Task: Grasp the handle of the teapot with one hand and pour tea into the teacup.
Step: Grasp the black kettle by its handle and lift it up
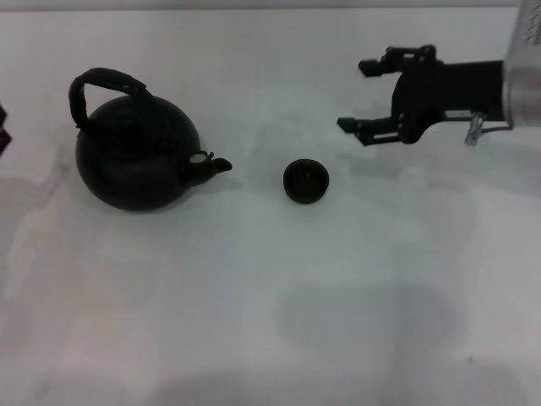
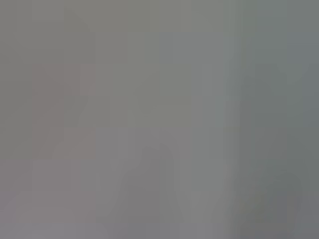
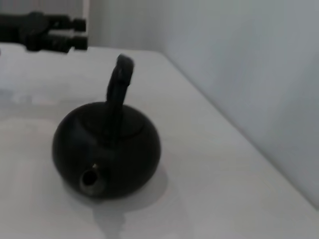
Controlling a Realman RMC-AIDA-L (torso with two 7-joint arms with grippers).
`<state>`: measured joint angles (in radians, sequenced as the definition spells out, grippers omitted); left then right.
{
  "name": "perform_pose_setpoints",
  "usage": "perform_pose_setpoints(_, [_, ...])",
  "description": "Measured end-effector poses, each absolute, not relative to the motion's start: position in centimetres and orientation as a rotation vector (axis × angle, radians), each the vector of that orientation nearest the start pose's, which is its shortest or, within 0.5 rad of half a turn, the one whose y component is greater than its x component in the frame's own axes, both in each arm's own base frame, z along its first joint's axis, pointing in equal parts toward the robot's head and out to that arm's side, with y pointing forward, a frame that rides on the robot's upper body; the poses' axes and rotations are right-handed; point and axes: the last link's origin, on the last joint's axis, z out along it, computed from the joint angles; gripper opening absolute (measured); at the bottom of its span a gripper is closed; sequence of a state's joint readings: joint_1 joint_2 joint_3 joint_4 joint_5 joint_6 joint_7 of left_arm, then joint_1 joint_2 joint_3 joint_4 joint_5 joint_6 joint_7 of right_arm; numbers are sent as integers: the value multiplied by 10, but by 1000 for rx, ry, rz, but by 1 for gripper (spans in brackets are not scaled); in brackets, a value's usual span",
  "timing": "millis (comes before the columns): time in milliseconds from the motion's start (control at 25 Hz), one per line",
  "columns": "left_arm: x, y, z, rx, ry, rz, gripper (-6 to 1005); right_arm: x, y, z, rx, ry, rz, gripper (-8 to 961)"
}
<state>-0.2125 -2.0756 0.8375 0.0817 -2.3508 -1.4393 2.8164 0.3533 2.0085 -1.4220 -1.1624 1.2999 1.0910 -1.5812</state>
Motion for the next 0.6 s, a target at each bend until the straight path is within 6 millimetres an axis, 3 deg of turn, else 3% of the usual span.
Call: perform_pose_setpoints(600, [-366, 262, -4, -1862, -569, -729, 891, 220, 354, -1, -2663, 176, 234, 849])
